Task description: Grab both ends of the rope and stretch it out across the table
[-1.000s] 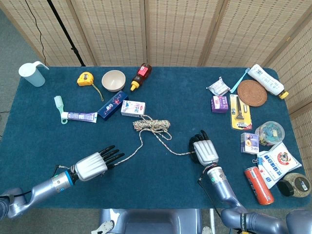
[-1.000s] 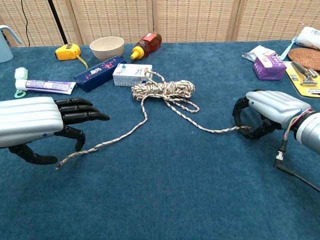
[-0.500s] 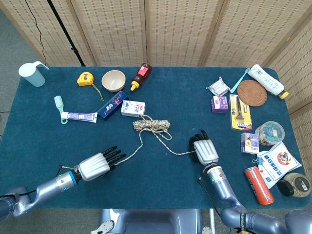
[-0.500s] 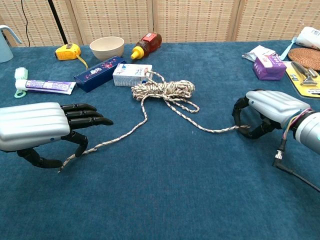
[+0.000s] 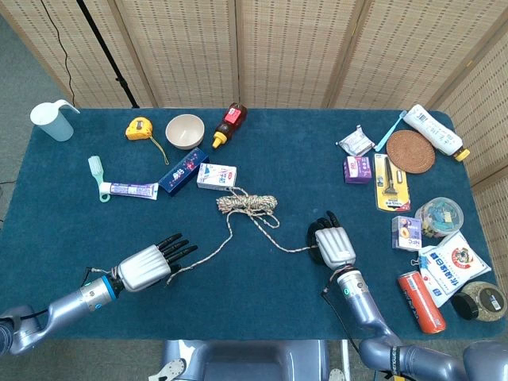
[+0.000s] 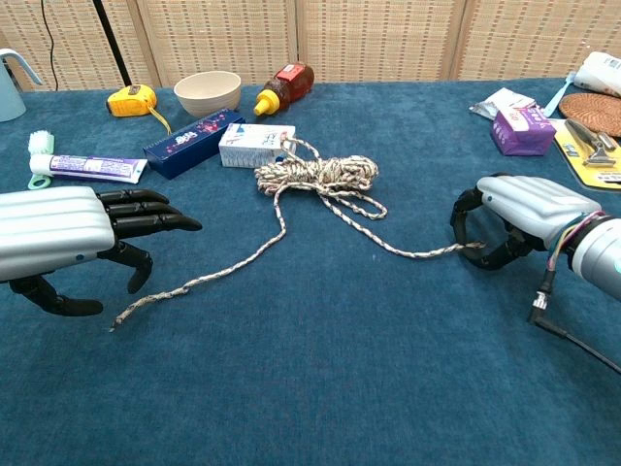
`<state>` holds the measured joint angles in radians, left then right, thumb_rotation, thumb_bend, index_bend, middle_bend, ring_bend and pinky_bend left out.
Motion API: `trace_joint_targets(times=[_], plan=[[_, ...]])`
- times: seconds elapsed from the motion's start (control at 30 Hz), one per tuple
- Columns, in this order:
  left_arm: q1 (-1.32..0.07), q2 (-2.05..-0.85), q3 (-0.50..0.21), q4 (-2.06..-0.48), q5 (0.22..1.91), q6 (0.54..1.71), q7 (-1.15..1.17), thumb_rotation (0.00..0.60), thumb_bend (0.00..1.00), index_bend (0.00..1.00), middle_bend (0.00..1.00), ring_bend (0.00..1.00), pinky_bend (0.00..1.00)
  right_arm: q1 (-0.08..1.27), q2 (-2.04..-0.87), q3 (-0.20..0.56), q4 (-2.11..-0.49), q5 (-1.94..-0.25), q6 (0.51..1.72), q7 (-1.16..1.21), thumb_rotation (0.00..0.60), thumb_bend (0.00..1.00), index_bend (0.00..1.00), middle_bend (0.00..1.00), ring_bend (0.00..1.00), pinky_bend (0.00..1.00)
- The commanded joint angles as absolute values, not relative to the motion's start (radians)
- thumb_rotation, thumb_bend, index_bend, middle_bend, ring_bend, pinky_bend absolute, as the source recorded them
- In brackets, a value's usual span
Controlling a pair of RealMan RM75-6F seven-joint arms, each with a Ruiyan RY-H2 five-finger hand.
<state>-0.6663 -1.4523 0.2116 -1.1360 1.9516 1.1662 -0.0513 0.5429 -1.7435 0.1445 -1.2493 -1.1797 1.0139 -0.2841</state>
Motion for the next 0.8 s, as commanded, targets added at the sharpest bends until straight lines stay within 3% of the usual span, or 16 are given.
trace_joint_targets(times=[0.03, 0.8], plan=[[-0.669, -1.463, 0.216, -1.133, 1.949, 1.159, -0.048, 0.6, 0.24, 0.49, 0.0, 0.0, 0.0, 0.543, -1.744, 0.144, -1.248, -1.18, 1.012, -0.282, 0.6, 0.51, 0.59, 0.31, 0.2, 0.0], [-0.689, -1.506, 0.223, -1.106, 1.916, 1.121, -0.042, 0.6, 0.26, 0.55, 0.0, 0.0, 0.0, 0.542, -1.742, 0.148, -1.245, -1.173, 1.005, -0.279, 0.6, 0.52, 0.59, 0.31, 0.2, 0.0]])
